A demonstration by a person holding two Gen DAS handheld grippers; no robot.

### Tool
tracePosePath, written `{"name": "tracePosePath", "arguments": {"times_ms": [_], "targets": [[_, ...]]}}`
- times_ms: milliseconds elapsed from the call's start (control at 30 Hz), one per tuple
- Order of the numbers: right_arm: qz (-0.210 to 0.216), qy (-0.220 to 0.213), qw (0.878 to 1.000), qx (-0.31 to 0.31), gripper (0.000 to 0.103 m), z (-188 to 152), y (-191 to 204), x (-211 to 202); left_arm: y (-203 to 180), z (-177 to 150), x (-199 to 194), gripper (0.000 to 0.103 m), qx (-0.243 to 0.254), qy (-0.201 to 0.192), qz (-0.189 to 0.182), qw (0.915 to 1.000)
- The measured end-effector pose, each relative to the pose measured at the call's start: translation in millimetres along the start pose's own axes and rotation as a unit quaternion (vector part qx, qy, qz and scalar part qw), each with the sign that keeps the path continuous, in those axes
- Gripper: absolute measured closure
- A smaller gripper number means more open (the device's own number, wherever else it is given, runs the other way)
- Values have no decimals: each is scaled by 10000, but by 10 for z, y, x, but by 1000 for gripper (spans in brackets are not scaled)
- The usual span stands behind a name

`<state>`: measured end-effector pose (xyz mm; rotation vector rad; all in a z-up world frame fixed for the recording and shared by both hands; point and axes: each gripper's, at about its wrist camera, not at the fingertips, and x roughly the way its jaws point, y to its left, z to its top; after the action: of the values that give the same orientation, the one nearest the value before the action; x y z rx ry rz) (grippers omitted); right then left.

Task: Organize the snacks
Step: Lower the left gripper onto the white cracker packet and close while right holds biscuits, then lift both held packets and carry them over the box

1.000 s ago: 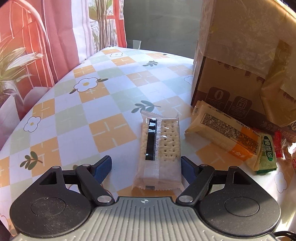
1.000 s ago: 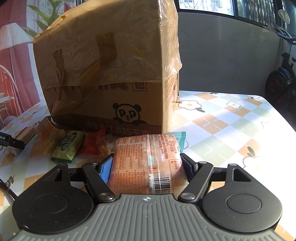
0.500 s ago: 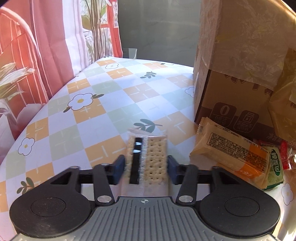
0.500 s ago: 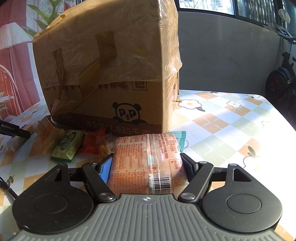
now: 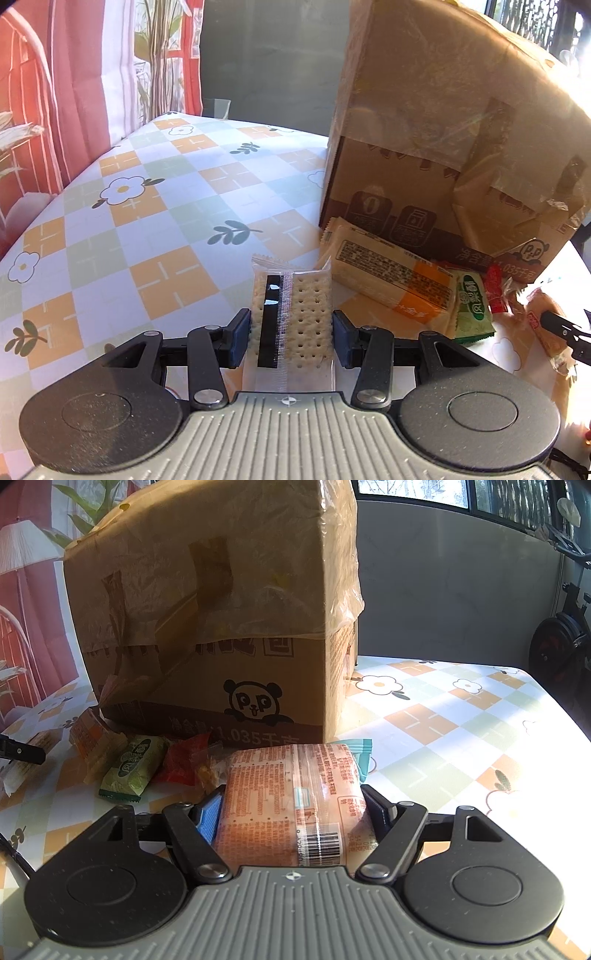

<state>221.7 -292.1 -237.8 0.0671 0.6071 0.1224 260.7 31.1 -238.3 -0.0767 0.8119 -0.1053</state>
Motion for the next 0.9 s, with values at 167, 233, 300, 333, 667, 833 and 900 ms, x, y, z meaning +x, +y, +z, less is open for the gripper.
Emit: {"name": "tracePosePath", "arguments": {"times_ms": [167, 233, 300, 333, 667, 833, 900], "targets": [[-16, 39, 10000, -37, 27, 8, 4, 24, 12, 46, -102, 54, 24, -296, -103, 9995], [-4, 60, 10000, -21, 28, 15, 2, 19, 41, 64, -151, 54, 5, -404, -105, 9991], [55, 89, 9999, 33, 29, 26, -20, -6, 78, 89, -207, 54, -37, -525, -103, 9986], [93, 121, 9998, 95, 29, 29, -43, -32, 92, 109, -246, 54, -51, -618, -107, 9980], [210, -529, 9950, 817, 30, 419, -338, -741, 11, 600, -657, 54, 266, -1593, -296, 9864], [308, -1323, 9895, 498, 30, 1040, -265, -1072, -225, 965, -908, 54, 563, -2174, -557, 9729], [436, -1639, 9848, 369, 30, 1279, -213, -1144, -339, 1122, -977, 54, 686, -2341, -675, 9674]]}}
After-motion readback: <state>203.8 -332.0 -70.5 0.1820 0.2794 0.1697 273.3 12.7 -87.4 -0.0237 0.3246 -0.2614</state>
